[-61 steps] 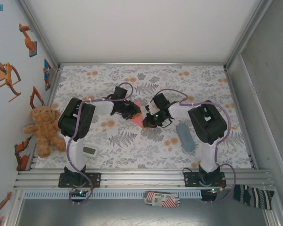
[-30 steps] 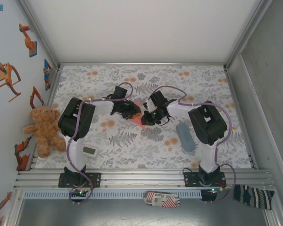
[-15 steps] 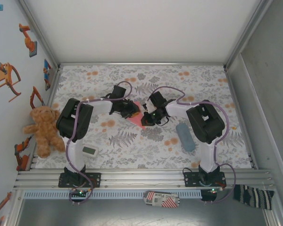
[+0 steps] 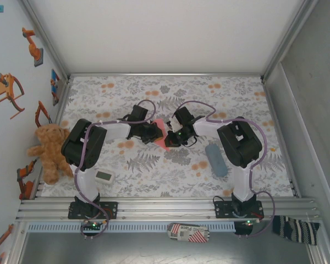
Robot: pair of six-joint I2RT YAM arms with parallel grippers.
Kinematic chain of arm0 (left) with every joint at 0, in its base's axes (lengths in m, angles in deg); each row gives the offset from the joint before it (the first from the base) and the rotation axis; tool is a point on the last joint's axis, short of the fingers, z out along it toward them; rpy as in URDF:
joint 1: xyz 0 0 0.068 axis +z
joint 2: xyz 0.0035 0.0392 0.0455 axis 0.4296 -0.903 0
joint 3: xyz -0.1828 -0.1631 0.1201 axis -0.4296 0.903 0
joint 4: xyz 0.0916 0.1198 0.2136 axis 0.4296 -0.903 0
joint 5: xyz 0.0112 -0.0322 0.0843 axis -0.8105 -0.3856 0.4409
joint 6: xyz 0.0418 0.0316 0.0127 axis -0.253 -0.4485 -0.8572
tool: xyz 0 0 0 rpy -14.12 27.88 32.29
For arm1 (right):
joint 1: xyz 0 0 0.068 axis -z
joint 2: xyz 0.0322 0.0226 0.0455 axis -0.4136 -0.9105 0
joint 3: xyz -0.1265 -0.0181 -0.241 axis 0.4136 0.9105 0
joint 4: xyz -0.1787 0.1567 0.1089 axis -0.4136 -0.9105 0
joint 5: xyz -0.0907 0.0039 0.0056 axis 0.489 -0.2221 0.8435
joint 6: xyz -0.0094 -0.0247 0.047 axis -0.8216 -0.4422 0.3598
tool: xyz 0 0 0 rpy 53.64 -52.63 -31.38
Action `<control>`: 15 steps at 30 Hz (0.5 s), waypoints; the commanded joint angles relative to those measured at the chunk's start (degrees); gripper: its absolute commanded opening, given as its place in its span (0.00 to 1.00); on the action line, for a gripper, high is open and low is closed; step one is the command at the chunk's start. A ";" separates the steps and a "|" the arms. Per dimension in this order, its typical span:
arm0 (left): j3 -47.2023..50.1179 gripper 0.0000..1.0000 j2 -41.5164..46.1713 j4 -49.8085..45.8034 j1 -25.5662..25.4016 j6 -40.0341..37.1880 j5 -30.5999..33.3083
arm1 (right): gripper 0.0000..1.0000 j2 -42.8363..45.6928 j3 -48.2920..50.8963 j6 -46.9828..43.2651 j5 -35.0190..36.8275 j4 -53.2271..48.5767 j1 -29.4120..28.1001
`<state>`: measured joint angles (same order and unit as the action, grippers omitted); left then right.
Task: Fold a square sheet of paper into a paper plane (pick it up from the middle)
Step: Fourth fold the wing at the center of the table.
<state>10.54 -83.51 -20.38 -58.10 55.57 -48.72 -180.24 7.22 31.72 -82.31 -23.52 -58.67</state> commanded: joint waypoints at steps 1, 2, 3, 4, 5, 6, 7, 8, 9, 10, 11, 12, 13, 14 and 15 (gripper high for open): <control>-1.77 0.12 -1.63 0.38 -0.25 -1.61 -1.87 | 0.00 -3.79 1.36 -1.00 4.58 -6.71 -0.22; -2.02 0.12 -1.81 0.12 -0.29 -1.73 -1.87 | 0.00 -3.80 1.41 -0.99 4.65 -6.71 -0.22; -2.13 0.12 -2.12 -0.35 -0.29 -1.95 -1.75 | 0.00 -3.80 1.46 -0.99 4.62 -6.71 -0.21; -2.11 0.12 -2.27 -0.78 -0.29 -2.25 -1.67 | 0.00 -3.86 1.47 -0.98 4.58 -6.76 -0.21; -2.13 0.12 -2.58 -1.30 -0.26 -2.59 -1.38 | 0.00 -3.93 1.47 -0.99 4.58 -6.76 -0.24; -2.11 0.12 -2.96 -1.90 -0.25 -3.03 -0.86 | 0.00 -4.06 1.42 -0.98 4.64 -6.88 -0.21; -2.42 0.12 -3.31 -2.91 -0.22 -3.60 -0.36 | 0.00 -4.15 1.38 -1.00 4.71 -6.97 -0.21; -2.79 0.13 -3.71 -3.96 -0.14 -4.31 0.48 | 0.00 -4.24 1.39 -1.04 4.84 -7.23 -0.21; -3.06 0.13 -4.13 -4.63 0.03 -4.82 1.05 | 0.00 -4.41 1.39 -1.09 5.01 -7.59 -0.21; -3.25 0.13 -4.49 -4.99 0.27 -5.10 1.38 | 0.00 -4.51 1.46 -1.26 5.17 -7.88 -0.21; -3.60 0.13 -4.86 -5.41 0.67 -5.40 1.59 | 0.00 -4.62 1.47 -1.51 5.49 -8.37 -0.21; -3.86 0.13 -5.32 -5.66 1.15 -5.63 1.77 | 0.00 -4.91 1.53 -1.79 5.70 -8.87 -0.22; -3.97 0.13 -5.47 -5.82 1.50 -5.93 1.72 | 0.00 -4.96 1.64 -2.16 5.89 -9.28 -0.21; -4.23 0.13 -5.70 -6.11 2.02 -6.28 1.84 | 0.00 -5.05 1.83 -2.49 6.19 -9.67 -0.22; -4.45 0.14 -5.95 -6.24 2.48 -6.64 1.75 | 0.00 -5.18 2.03 -2.74 6.46 -9.99 -0.26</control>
<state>7.15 -87.21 -23.85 -57.45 51.94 -49.95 -180.66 6.74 31.07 -82.35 -24.43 -58.65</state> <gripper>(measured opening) 0.135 0.049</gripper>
